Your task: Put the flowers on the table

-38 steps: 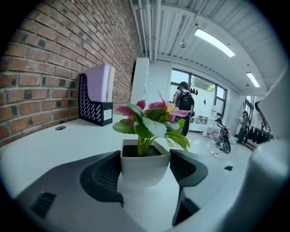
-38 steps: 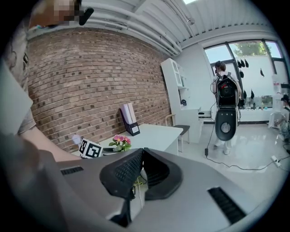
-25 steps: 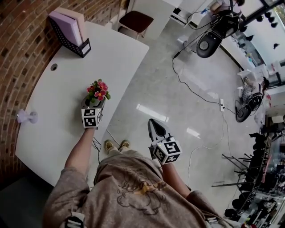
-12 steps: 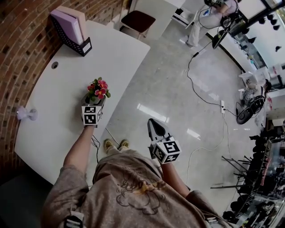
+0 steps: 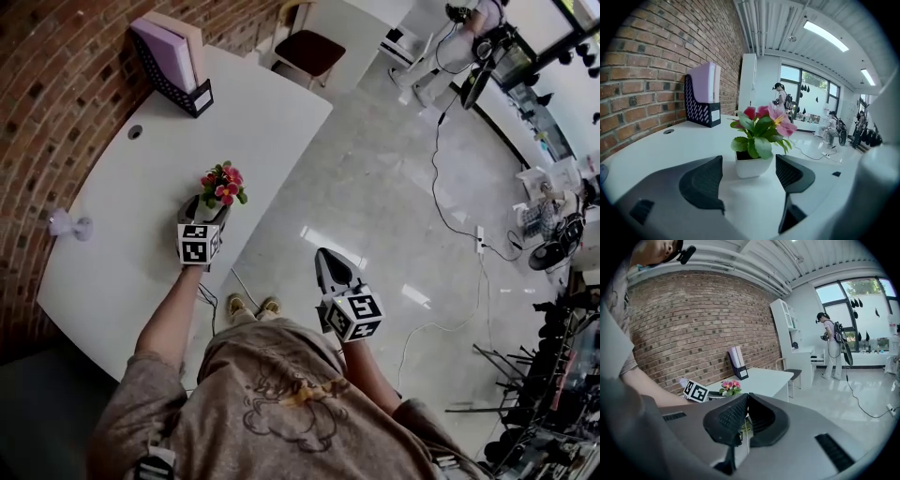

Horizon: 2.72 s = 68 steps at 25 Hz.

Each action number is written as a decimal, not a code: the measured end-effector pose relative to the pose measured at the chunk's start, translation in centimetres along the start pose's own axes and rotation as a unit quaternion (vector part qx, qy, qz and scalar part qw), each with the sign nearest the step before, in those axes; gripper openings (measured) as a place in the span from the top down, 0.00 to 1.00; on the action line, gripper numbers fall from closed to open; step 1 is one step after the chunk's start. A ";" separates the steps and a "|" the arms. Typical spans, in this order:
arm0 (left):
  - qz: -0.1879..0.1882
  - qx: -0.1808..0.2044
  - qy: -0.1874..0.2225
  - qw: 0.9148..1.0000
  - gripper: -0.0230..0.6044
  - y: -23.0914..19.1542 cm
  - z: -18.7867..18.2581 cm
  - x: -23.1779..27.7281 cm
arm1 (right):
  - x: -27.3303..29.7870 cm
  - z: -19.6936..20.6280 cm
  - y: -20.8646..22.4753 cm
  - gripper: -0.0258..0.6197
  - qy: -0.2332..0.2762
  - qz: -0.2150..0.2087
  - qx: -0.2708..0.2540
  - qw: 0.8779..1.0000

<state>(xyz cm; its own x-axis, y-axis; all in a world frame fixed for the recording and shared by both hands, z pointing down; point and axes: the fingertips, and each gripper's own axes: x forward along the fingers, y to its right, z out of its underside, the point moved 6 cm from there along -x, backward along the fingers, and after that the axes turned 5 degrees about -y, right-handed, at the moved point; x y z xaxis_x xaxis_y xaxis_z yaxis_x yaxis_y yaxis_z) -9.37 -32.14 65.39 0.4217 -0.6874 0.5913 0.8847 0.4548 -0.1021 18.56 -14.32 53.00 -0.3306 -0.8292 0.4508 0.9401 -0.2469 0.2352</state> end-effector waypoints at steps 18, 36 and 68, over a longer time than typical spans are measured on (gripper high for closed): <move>0.046 -0.029 0.077 0.996 0.40 3.1 -4.5 -10.4 | 1.6 -0.7 -1.6 0.95 0.018 -0.050 -0.014 0.998; 0.060 -0.031 0.135 0.989 0.40 6.1 -6.4 -18.5 | 1.6 -1.4 -2.8 0.95 0.025 -0.063 -0.019 0.998; 0.011 -0.047 0.191 0.980 0.92 4.7 -5.0 -20.9 | 0.9 -0.9 -2.5 0.96 0.030 -0.055 -0.042 0.997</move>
<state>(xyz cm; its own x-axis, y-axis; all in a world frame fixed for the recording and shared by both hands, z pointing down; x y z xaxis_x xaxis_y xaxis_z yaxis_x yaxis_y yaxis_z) -13.02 -18.50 48.58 0.4691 -0.8477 0.2475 0.8811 0.4303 -0.1964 16.01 -14.97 52.03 -0.4291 -0.8227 0.3729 0.9028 -0.3775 0.2061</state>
